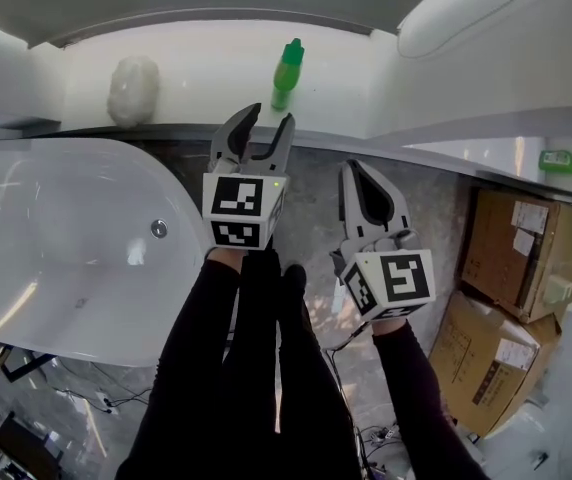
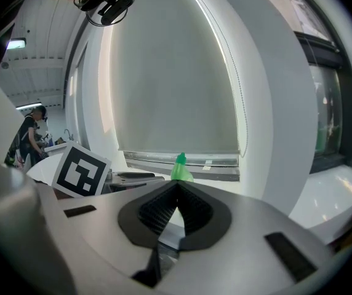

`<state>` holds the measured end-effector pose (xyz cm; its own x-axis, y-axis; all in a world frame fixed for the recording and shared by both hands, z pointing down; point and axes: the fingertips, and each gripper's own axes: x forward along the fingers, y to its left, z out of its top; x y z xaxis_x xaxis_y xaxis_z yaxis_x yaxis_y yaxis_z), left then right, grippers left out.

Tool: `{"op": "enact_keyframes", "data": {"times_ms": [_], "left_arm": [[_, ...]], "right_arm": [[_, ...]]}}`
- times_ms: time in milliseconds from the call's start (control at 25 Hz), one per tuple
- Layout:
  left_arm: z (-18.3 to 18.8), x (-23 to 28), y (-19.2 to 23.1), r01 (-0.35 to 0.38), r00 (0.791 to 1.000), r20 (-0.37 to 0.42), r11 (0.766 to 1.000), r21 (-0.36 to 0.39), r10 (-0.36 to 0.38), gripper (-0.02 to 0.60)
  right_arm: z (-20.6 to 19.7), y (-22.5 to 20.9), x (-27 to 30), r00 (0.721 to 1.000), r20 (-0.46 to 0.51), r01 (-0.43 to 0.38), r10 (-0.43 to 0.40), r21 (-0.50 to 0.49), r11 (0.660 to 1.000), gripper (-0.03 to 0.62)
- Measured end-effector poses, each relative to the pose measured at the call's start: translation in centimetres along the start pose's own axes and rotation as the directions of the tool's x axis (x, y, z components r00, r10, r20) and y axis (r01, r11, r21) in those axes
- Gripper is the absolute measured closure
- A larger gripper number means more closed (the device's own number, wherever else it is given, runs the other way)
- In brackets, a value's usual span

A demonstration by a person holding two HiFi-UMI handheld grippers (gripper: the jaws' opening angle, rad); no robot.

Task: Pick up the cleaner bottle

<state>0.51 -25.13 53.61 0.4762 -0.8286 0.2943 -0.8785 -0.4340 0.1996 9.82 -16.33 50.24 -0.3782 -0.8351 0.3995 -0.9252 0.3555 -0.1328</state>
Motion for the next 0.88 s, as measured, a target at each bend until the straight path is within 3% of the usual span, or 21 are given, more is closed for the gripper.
{"op": "enact_keyframes", "data": {"times_ms": [320, 880], "left_arm": [[-1.5, 2.1, 0.7, 0.000, 1.000, -0.016, 1.000, -0.001, 0.000, 0.384], [-4.5, 6.3, 1.5, -0.033, 0.997, -0.076, 0.999, 0.014, 0.034, 0.351]], "right_arm": [[-0.5, 0.4, 2.2, 1.000, -0.009, -0.006, 0.006, -0.007, 1.000, 0.593], [-2.3, -3.5, 5.5, 0.999, -0.022, 0.026, -0.024, 0.062, 0.998, 0.594]]}}
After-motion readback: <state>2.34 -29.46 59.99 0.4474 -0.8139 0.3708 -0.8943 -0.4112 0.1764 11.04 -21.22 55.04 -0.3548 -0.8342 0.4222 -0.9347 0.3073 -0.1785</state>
